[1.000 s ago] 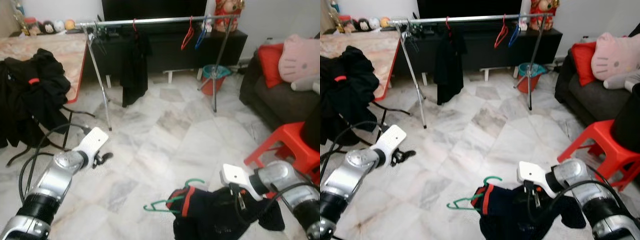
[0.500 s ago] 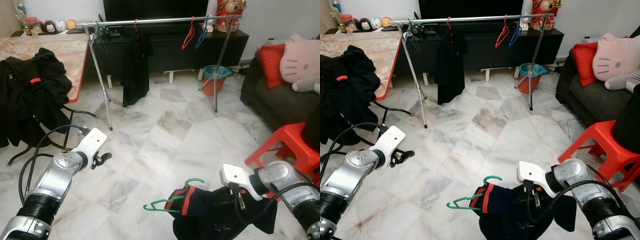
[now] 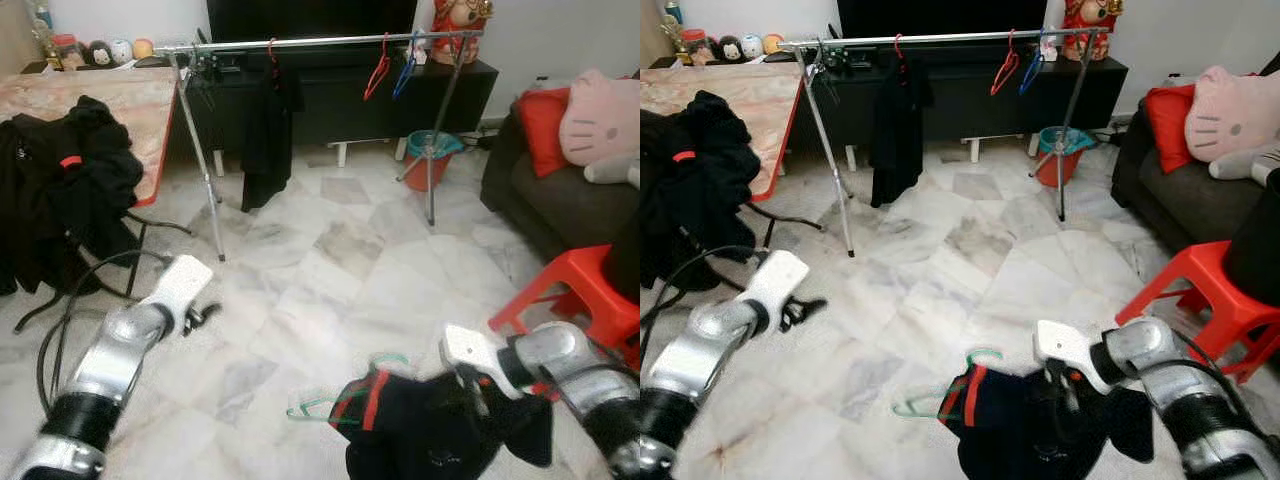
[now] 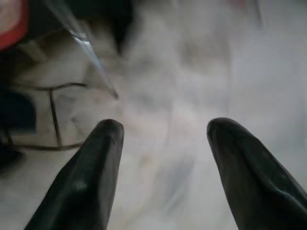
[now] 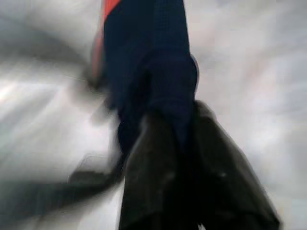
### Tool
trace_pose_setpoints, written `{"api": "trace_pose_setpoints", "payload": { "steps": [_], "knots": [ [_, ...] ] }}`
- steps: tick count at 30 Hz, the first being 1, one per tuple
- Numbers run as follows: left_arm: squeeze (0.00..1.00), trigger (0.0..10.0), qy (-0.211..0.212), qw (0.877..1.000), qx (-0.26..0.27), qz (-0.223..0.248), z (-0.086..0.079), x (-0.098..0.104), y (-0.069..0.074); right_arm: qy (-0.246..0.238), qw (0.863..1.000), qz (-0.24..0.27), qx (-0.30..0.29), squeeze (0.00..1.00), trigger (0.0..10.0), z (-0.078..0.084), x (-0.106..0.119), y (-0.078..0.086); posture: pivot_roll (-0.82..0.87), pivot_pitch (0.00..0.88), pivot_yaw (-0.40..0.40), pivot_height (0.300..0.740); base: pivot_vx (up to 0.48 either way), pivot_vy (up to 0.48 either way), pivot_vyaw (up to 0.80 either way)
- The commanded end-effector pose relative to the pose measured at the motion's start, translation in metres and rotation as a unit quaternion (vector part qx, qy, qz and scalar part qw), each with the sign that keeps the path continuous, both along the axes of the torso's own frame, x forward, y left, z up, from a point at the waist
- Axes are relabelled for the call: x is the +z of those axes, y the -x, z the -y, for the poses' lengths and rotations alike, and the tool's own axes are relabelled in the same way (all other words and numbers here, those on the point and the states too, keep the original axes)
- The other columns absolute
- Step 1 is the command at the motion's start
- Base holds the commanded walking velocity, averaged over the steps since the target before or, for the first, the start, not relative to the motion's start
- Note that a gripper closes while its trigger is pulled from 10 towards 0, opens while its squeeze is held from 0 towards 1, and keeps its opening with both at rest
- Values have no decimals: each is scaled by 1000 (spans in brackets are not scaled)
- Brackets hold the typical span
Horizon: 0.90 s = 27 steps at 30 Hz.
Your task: Hang hanger
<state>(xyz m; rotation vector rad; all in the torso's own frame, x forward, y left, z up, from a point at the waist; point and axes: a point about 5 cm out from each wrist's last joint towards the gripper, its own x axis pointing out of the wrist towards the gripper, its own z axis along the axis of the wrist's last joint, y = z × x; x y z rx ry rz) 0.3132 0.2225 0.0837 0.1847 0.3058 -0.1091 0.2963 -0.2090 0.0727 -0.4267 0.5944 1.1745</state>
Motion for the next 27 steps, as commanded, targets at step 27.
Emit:
{"api": "trace_pose_setpoints", "payload": {
  "steps": [27],
  "knots": [
    [0, 10000, 190, 975, 53, -99, -7, -71, 44, -74, 994, 65, 53, 0, 0, -11, 63, -31, 129, 0, -42, 732, 0, 0, 0]
  ]
}}
